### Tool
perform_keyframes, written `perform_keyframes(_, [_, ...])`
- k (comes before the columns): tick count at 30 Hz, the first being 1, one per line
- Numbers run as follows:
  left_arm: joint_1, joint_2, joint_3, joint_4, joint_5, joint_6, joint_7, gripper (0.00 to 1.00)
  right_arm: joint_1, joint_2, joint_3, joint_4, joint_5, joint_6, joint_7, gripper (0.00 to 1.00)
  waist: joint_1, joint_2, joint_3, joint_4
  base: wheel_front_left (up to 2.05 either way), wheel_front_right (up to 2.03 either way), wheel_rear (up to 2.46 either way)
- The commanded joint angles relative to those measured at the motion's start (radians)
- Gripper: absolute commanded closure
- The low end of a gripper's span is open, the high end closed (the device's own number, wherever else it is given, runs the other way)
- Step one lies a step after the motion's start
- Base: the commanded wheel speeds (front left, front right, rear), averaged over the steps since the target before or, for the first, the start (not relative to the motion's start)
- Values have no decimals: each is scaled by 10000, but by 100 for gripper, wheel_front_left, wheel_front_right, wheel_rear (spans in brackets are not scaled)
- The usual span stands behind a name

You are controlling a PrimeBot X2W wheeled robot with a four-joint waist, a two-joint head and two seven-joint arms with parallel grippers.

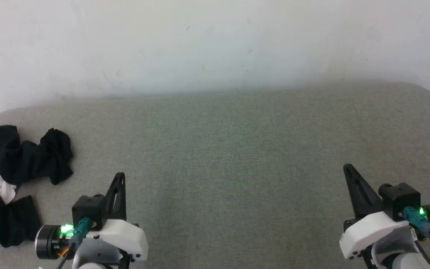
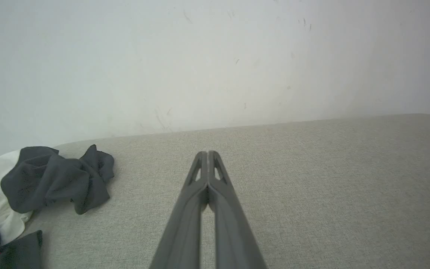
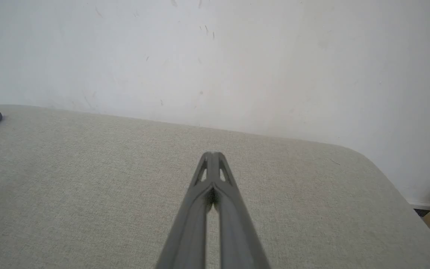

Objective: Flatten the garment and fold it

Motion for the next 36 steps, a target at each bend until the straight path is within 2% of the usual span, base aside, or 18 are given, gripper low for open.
perform_keyframes(1, [-127, -30, 39, 30, 35, -81, 1, 100, -150, 32, -3, 14, -20, -19, 5, 100, 0, -1, 0, 0, 0, 0, 0])
perform_keyframes(21, [-127, -30, 39, 30, 35, -81, 1, 100, -150, 32, -3, 14, -20, -19, 5, 100, 0, -1, 0, 0, 0, 0, 0])
perform_keyframes(22, [0, 0, 0, 0, 0, 0, -1, 0, 0, 0, -1, 0, 1, 0, -1, 0, 0, -1, 0, 0, 0, 0, 0])
perform_keyframes(36, [177, 36, -35, -136, 32, 24, -224, 0, 135, -3, -252, -34, 211, -2, -222, 0, 0, -1, 8, 24, 0, 0, 0])
